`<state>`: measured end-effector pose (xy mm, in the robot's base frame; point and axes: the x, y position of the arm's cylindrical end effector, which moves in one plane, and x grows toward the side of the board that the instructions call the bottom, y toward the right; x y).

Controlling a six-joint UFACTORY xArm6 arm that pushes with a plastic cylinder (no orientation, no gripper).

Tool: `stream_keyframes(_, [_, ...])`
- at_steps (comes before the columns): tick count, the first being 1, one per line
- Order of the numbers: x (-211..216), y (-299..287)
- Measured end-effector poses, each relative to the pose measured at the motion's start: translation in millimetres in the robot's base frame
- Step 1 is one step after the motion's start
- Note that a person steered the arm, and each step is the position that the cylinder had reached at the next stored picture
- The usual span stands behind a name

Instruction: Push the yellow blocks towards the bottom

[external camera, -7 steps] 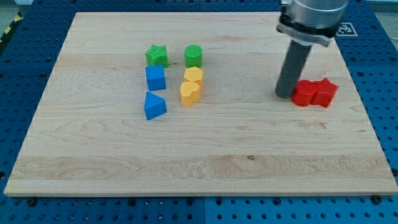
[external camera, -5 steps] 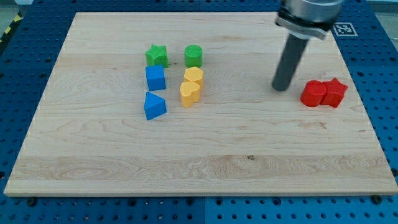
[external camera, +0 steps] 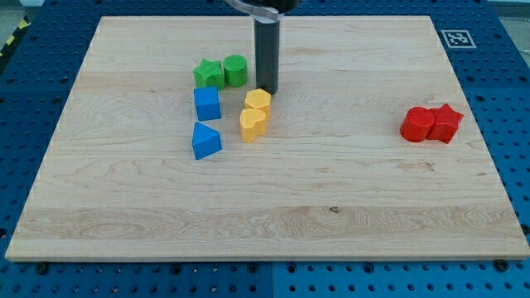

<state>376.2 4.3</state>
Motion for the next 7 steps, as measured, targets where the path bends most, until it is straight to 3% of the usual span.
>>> stream_keyframes(7, [38.7, -88.9])
